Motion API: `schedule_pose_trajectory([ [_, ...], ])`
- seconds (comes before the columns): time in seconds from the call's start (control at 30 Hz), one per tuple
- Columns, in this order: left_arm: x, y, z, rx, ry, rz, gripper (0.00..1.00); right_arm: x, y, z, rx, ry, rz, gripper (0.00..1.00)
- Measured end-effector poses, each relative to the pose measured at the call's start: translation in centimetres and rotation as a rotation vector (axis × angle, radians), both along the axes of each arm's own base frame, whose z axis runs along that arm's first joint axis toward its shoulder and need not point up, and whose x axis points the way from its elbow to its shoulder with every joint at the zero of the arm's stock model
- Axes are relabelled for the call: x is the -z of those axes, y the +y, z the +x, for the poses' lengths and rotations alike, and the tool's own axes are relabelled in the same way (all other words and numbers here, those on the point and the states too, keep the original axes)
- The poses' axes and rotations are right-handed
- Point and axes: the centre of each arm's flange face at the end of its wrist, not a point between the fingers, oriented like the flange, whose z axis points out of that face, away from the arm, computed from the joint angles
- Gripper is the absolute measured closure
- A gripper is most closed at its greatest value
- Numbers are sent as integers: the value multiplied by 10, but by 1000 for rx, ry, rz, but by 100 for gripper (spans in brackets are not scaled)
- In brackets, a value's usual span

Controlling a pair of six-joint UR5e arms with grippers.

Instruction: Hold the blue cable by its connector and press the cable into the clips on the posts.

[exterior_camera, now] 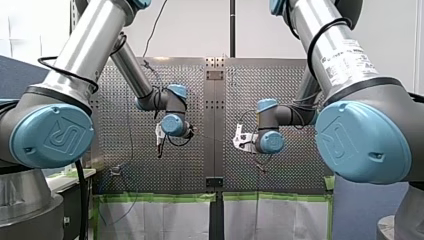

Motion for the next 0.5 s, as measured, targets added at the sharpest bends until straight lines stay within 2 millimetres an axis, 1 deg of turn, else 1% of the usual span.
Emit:
schedule_pose_trajectory([
  [0.03, 2, -1, 0, 2, 1, 0, 90, 2, 1, -3, 5, -6, 4, 100],
  [0.2, 4, -8, -2, 12, -12, -10, 90, 14, 8, -20, 32, -22, 13, 100],
  [0.33, 9, -19, 0, 28, -16, -14, 90, 22, 14, -31, 47, -23, 17, 100],
  [0.5, 26, -30, 0, 39, -6, -11, 90, 30, 17, -41, 64, -19, 29, 100],
])
